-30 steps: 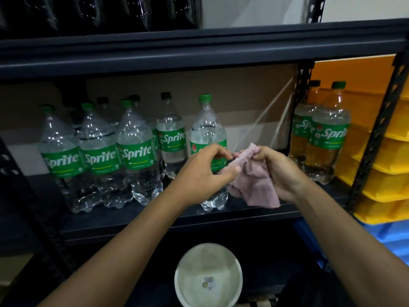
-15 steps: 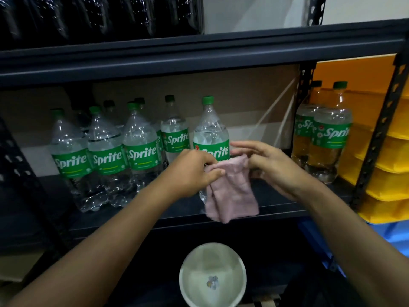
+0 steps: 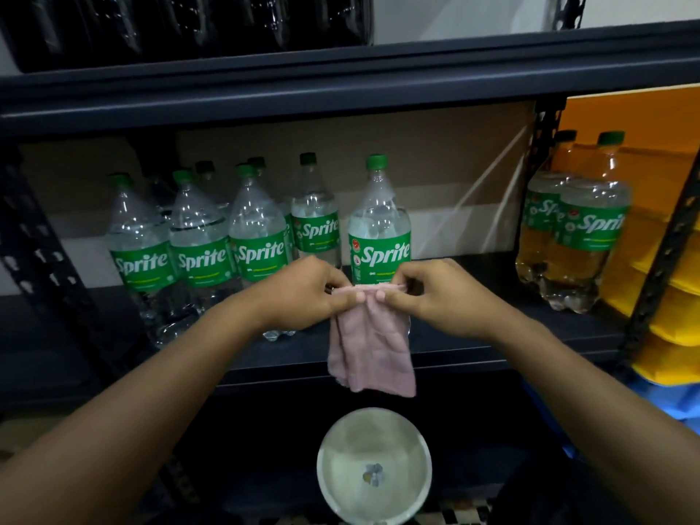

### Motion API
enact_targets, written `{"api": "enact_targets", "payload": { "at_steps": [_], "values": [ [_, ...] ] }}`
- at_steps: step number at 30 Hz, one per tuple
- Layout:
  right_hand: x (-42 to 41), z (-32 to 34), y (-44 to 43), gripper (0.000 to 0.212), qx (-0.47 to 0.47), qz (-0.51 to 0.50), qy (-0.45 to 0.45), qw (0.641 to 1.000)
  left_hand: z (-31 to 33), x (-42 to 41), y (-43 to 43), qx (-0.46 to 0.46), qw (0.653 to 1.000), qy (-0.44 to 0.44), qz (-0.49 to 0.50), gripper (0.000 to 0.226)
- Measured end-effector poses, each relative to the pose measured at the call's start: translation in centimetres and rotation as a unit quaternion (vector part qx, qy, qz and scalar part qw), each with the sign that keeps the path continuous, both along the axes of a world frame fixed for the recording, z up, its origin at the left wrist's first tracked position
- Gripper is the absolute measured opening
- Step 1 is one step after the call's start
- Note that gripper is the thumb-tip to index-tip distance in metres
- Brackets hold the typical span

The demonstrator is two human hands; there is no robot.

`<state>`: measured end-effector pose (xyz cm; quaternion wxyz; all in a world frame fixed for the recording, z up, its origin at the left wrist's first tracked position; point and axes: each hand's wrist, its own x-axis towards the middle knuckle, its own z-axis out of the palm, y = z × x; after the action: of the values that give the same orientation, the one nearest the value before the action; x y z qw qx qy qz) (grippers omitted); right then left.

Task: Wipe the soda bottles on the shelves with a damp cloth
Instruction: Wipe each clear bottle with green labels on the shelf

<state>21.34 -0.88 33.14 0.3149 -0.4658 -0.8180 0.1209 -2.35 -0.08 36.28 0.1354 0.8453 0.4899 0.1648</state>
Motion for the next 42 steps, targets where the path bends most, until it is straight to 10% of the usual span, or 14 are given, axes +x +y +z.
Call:
{"api": "enact_targets", "payload": {
  "at_steps": [17,32,39,42],
  "values": [
    [0.9,1.0,-0.6,0.039,-0.111,0.056,0.227,0.966,0.4,1.3,-0.8,-0.025,0.99,-0.136,-0.024,0.022],
    [0.3,0.9,-0.1,0.069,-0.403,0.224,0.58,0.672,3.1,5.4,2.6,-0.081,0.898,-0.433,-0.011,0.009],
    [0.5,1.4,1.4,0.02,-0.148,-0.021,0.634,0.759,-1.4,3.6,5.7,0.013,0.798,-0.577,0.171,0.029],
    [-0.7,-0.3,3.2,0.052,-0.01,-0.144,0.49,0.86,-4.1,4.3,7.4,-0.067,0.789,-0.581,0.188,0.037]
  ]
}}
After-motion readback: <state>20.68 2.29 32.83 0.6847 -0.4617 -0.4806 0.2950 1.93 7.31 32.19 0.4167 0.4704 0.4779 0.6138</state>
